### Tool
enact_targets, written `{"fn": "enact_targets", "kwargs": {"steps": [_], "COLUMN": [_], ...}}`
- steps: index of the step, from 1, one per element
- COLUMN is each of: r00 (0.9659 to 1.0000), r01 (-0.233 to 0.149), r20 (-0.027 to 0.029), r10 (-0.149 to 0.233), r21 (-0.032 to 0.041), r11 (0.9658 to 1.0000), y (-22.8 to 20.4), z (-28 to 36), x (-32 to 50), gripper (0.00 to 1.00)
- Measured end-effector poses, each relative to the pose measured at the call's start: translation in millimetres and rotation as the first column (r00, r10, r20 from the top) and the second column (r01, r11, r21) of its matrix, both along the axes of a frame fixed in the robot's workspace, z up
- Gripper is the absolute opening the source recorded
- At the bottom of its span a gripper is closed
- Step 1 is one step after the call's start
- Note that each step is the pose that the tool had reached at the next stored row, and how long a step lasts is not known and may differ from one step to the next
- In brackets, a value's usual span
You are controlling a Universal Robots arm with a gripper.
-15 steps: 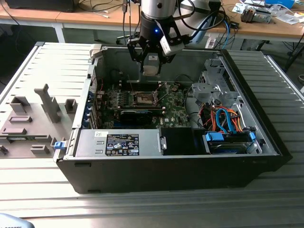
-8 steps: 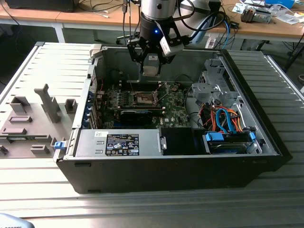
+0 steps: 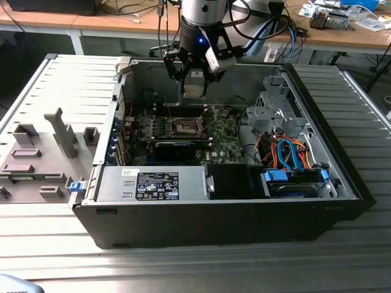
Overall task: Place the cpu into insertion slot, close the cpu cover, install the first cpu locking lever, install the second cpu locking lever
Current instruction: 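Place the cpu into insertion slot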
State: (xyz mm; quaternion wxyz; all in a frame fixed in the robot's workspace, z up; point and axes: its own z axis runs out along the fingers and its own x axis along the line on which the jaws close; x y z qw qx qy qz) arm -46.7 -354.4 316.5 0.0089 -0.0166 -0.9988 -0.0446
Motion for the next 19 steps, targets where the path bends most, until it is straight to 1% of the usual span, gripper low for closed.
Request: {"fn": "enact_targets", "kwargs": {"steps": [19], "r00": [0.9999], "r01": [0.011], "r20": [0.0], "r10": [-0.011], "r21": [0.0], "r11": [0.9999], "y": [0.0], "z": [-1.2], "x": [0.0], "gripper": [0.55]}}
